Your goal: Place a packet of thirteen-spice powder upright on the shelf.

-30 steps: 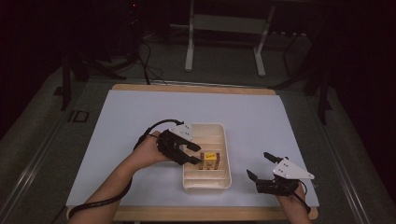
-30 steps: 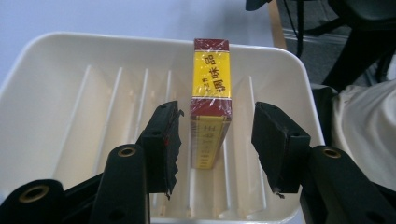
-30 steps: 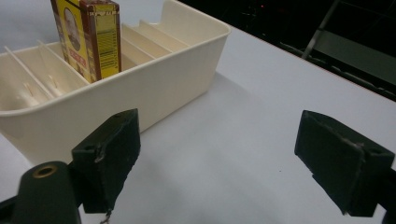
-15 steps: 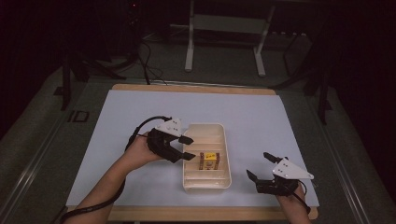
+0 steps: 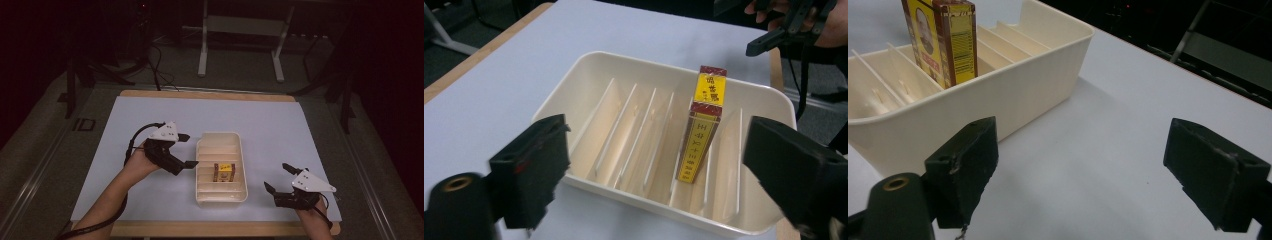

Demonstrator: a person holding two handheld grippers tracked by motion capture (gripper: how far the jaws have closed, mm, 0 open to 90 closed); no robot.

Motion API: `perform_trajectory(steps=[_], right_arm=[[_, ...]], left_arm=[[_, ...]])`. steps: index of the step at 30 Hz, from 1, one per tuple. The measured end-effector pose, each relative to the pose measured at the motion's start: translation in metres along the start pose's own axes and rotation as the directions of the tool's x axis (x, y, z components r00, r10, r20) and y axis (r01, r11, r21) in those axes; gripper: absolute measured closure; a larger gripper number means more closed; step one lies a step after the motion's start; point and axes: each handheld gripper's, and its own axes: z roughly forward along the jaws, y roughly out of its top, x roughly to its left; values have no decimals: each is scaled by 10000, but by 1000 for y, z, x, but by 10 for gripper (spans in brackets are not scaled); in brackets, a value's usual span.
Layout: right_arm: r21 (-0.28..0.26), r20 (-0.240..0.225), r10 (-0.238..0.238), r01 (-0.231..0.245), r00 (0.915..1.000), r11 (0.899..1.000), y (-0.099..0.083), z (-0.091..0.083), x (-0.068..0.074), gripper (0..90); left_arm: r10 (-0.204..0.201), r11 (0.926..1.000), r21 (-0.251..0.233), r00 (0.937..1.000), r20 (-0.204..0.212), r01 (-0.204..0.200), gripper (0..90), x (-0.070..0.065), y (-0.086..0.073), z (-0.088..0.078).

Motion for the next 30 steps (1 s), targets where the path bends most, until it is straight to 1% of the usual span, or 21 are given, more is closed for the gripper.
perform_trajectory(steps=[2, 3, 4, 6, 9, 10, 13, 16, 21, 24, 27, 28, 29, 30], right_arm=[[-1, 16, 10, -10, 10000, 10000, 0, 0, 0, 143], [0, 19, 7, -7, 10000, 10000, 0, 0, 0, 143], [-5, 22, -5, 5, 10000, 10000, 0, 0, 0, 143], [-16, 27, -29, 29, 10000, 10000, 0, -1, 0, 143], [9, 39, -17, 17, 10000, 10000, 0, 0, 0, 143], [11, 51, -24, 24, 10000, 10000, 0, 0, 0, 143], [-8, 74, -30, 30, 10000, 10000, 0, 0, 0, 143], [7, 88, -14, 14, 10000, 10000, 0, 0, 1, 143], [-5, 122, 8, -8, 9999, 10000, 0, -1, 0, 143], [-21, 136, -3, 4, 9999, 10000, 0, -1, 0, 143], [-30, 146, 2, -2, 9999, 10000, 0, -1, 0, 143], [-29, 146, 8, -8, 9999, 10000, 0, -1, 0, 143], [-27, 154, 5, -4, 9999, 10000, 0, -1, 0, 143], [-26, 148, 4, -3, 9999, 10000, 0, -1, 0, 143]], left_arm=[[-170, 9998, -61, 9995, -255, 169, 64, 1, -2, -3], [-245, 9997, -3, 9988, -426, 245, 28, 1, -2, -4], [-265, 9996, -15, 9978, -609, 265, 14, 1, -3, -6], [-428, 9991, -26, 9936, -1041, 428, 14, 3, -6, -10], [-754, 9971, -158, 9891, -1261, 740, 14, 5, -11, -16], [-816, 9967, -126, 9866, -1411, 806, 14, 6, -13, -17], [-1072, 9941, -67, 9775, -1818, 1078, 14, 8, -17, -21], [-1358, 9907, -193, 9673, -2141, 1348, 14, 8, -21, -25], [-1745, 9843, -227, 9456, -2747, 1750, 14, 9, -29, -33], [-1937, 9805, -248, 9386, -2854, 1948, 14, 9, -36, -37], [-2011, 9787, -168, 9379, -2826, 2048, 14, 9, -40, -40], [-2140, 9761, -280, 9316, -2937, 2154, 14, 7, -45, -43], [-2218, 9745, -338, 9306, -2911, 2217, 14, 7, -47, -46], [-2316, 9722, -390, 9242, -3035, 2308, 14, 5, -49, -48]])
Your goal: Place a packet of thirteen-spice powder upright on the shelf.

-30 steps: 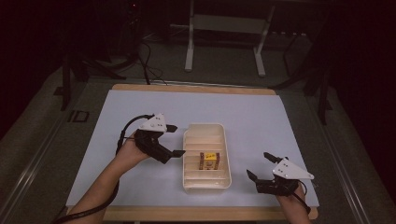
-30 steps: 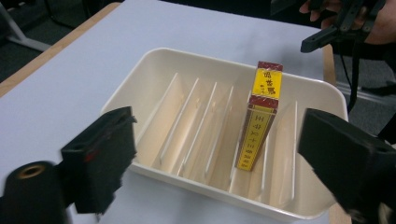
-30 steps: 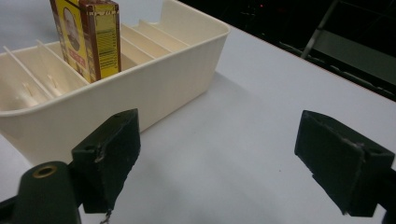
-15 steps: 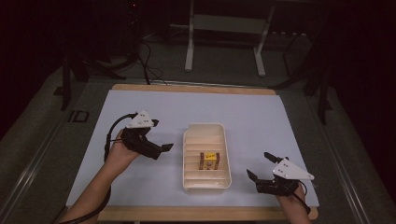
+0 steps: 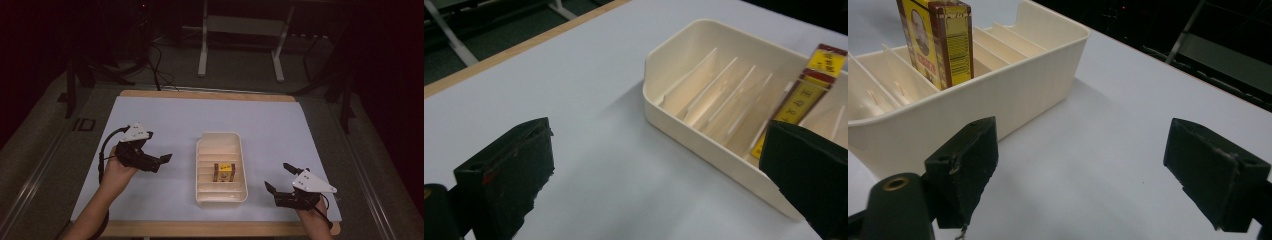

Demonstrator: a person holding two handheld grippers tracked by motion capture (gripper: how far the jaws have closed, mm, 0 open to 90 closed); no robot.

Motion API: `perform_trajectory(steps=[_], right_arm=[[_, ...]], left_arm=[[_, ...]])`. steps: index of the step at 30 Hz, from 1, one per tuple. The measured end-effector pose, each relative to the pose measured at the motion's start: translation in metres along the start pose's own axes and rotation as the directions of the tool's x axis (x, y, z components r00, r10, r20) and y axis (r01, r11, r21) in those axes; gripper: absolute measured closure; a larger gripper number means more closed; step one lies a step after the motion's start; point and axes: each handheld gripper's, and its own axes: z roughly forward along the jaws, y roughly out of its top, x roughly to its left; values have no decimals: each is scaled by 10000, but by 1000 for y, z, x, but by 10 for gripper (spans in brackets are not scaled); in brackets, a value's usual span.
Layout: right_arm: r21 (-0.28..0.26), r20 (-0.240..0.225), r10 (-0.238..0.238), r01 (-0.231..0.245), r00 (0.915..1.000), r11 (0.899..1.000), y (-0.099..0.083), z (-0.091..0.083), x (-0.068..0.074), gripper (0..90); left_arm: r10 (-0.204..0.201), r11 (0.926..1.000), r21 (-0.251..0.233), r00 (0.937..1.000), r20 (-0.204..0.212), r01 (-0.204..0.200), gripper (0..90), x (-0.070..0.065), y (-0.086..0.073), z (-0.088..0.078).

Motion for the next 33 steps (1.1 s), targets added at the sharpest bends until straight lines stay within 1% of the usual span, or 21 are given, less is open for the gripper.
perform_trajectory(steps=[1, 3, 5, 6, 7, 9, 10, 12, 14, 15, 16, 17, 20, 23, 24, 25, 28, 30, 31, 32, 33], right_arm=[[9, -3, -4, 4, 10000, 10000, 0, 0, 0, 143], [-5, -33, 14, -14, 10000, 10000, 0, 0, 0, 143], [-69, -50, 59, -59, 10000, 10000, 0, 0, 0, 143], [-80, -41, 68, -68, 10000, 9999, 0, 0, 0, 143], [-85, -30, 72, -72, 10000, 9999, 0, 0, 0, 143], [-78, -9, 71, -71, 10000, 9999, 0, -1, 0, 142], [-78, -6, 59, -59, 10000, 10000, 0, -1, 0, 143], [-67, -4, 73, -73, 10000, 10000, 0, -1, 1, 142], [-107, -25, 83, -83, 10000, 9999, 0, 0, 1, 142], [-105, -28, 81, -81, 10000, 9999, 0, 0, 1, 143], [-130, -47, 30, -30, 10000, 9999, 0, 0, 1, 142], [-118, -65, -9, 9, 10000, 9999, 0, 0, 1, 142], [-106, -57, -25, 25, 10000, 9999, 0, 0, 1, 143], [-127, -50, 10, -11, 10000, 9999, 0, 0, 1, 142], [-148, -76, 22, -24, 10000, 9999, 0, 0, 1, 142], [-149, -95, 21, -23, 10000, 9999, -1, 0, 1, 142], [-131, -118, -30, 29, 9999, 9999, -1, 0, 1, 142], [-125, -122, -32, 30, 9999, 9999, -1, 1, 1, 143], [-122, -120, -42, 41, 9999, 9999, -1, 1, 1, 142], [-122, -120, -42, 41, 9999, 9999, -1, 1, 1, 142], [-96, -120, -49, 48, 9999, 9999, -1, 1, 2, 143]], left_arm=[[-58, 10000, -3, 9999, -82, 58, 14, 0, -2, -2], [-270, 9996, 51, 9996, -72, 270, 15, 2, -6, -6], [-505, 9987, 62, 9987, 69, 505, 14, 3, -11, -8], [-555, 9983, 155, 9985, 39, 554, 14, 3, -14, -9], [-610, 9979, 199, 9981, -128, 612, 14, 2, -16, -10], [-703, 9971, 295, 9974, -141, 707, 14, 2, -22, -12], [-736, 9966, 350, 9970, -234, 743, 14, 2, -25, -13], [-840, 9960, 300, 9962, -228, 847, 14, 1, -31, -14], [-921, 9953, 256, 9951, -368, 931, 14, 1, -35, -15], [-974, 9949, 234, 9947, -321, 982, 14, 1, -38, -16], [-1019, 9945, 199, 9941, -378, 1027, 14, 0, -40, -16], [-1027, 9945, 162, 9936, -460, 1035, 14, 0, -42, -16], [-1076, 9941, 112, 9928, -528, 1083, 14, -3, -49, -17], [-1241, 9923, 19, 9920, -246, 1242, 15, -3, -55, -21], [-1260, 9920, 0, 9918, -208, 1260, 14, -4, -57, -22], [-1259, 9920, -6, 9917, -258, 1259, 14, -5, -60, -23], [-1124, 9934, 177, 9922, -544, 1135, 14, -9, -66, -27], [-1069, 9938, 227, 9924, -614, 1085, 14, -10, -67, -27], [-1004, 9941, 347, 9935, -541, 1024, 14, -13, -72, -28], [-1004, 9941, 347, 9935, -541, 1024, 14, -13, -72, -28], [-996, 9935, 497, 9939, -476, 1020, 14, -15, -76, -27]])
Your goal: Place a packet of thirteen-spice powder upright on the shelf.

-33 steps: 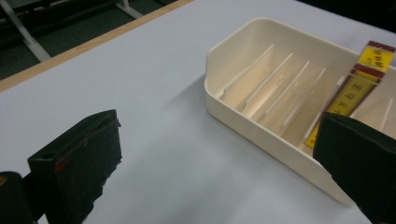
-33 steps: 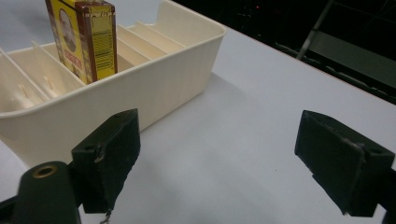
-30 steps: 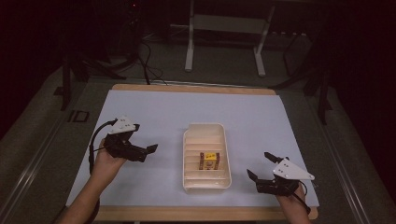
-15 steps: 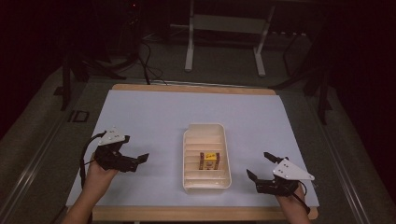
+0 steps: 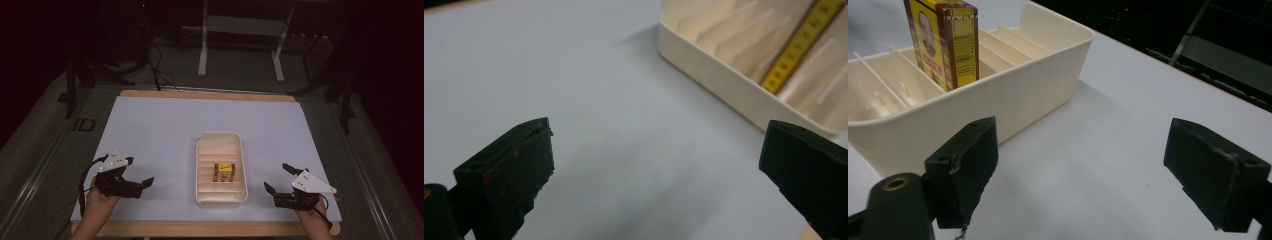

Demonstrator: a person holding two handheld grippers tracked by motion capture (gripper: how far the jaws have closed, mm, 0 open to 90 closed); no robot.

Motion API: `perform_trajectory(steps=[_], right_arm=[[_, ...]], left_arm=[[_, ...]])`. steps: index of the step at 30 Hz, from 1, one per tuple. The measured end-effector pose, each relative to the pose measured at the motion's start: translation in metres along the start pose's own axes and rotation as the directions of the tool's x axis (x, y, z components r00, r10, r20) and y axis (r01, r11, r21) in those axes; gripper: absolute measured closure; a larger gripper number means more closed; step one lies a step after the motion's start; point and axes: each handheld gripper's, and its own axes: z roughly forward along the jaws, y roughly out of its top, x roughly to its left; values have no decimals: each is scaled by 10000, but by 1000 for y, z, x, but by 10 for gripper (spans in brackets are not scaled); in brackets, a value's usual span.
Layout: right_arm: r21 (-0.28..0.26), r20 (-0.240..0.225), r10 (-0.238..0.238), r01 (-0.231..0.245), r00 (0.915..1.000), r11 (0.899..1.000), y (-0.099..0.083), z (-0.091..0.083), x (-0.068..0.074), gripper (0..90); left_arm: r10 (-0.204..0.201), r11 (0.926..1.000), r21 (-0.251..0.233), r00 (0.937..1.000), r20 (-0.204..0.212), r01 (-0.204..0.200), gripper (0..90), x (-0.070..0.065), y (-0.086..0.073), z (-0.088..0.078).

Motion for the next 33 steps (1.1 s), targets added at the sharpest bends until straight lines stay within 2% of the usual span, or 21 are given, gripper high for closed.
perform_trajectory(steps=[3, 4, 8, 11, 12, 17, 19, 28, 33], right_arm=[[7, -1, 2, -2, 10000, 10000, 0, 0, 0, 142], [50, 10, 8, -8, 10000, 10000, 0, 0, 0, 142], [46, -6, 33, -33, 10000, 10000, -1, 1, 0, 143], [24, -10, 92, -91, 10000, 10000, -1, 0, 0, 143], [20, -4, 77, -77, 10000, 10000, -1, 0, -1, 142], [7, -27, 75, -75, 10000, 10000, -1, -1, 0, 142], [19, -54, 132, -132, 9999, 9999, -2, -1, 0, 142], [-10, -63, 102, -102, 9999, 9999, -1, -1, 0, 143], [-25, -70, 122, -123, 9999, 9999, -1, -1, 0, 143]], left_arm=[[58, 9997, 229, 10000, -6, -58, 14, -2, -5, 1], [93, 9989, 464, 9999, -41, -91, 14, -2, -10, 1], [-35, 9992, 410, 10000, -5, 35, 14, -1, -16, -2], [19, 9991, 426, 10000, -39, -17, 14, -1, -22, -4], [123, 9987, 502, 9998, -177, -114, 14, -2, -23, -4], [183, 9994, 293, 9991, -375, -172, 14, -3, -23, -7], [10, 9995, 319, 9998, -204, -4, 14, -1, -23, -5], [219, 9986, 478, 9995, -217, -208, 14, -5, -21, 2], [164, 9988, 461, 9999, -11, -163, 14, -4, -21, 4]])
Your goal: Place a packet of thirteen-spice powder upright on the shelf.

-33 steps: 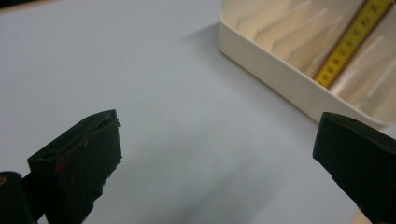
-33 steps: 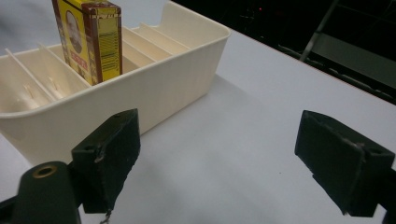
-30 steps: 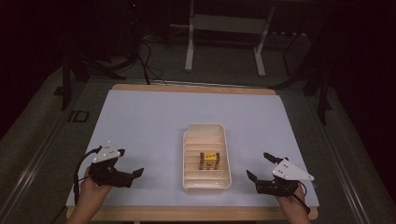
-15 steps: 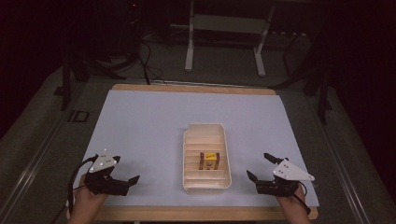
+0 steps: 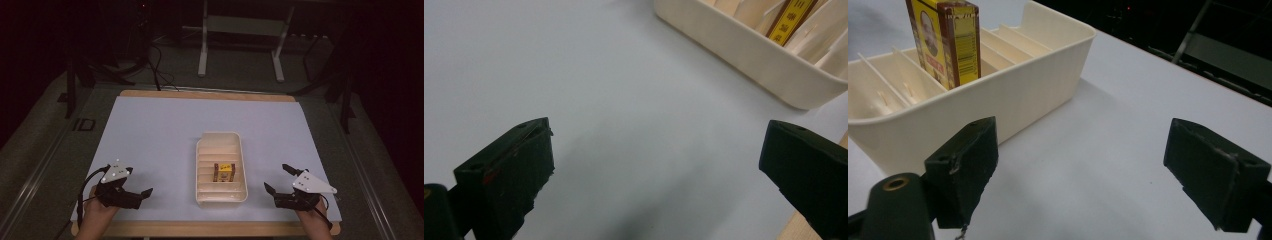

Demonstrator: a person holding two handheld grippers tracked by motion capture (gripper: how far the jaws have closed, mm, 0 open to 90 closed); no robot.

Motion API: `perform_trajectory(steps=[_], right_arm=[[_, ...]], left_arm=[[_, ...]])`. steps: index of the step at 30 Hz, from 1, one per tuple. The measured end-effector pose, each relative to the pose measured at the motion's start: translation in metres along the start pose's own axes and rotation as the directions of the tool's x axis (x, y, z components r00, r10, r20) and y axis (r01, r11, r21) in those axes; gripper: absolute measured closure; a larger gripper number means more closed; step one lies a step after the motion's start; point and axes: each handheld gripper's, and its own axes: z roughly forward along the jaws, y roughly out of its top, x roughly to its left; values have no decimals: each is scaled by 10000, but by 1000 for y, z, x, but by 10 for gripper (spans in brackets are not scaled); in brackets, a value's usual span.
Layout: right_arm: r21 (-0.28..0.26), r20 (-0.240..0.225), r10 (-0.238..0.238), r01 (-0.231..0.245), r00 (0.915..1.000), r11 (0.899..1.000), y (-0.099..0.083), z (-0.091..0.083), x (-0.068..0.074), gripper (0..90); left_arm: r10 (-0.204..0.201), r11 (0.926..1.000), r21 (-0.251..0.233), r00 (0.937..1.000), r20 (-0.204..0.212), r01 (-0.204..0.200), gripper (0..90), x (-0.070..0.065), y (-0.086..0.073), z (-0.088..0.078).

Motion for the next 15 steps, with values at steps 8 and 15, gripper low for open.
perform_trajectory(steps=[8, 15], right_arm=[[-7, 23, 15, -15, 10000, 10000, 0, -1, 0, 143], [-80, 200, 21, -19, 9998, 10000, 0, -3, 0, 143]], left_arm=[[5, 10000, 17, 9999, 127, -5, 14, -1, -1, 0], [26, 10000, -30, 9999, 163, -25, 14, 0, -1, -1]])
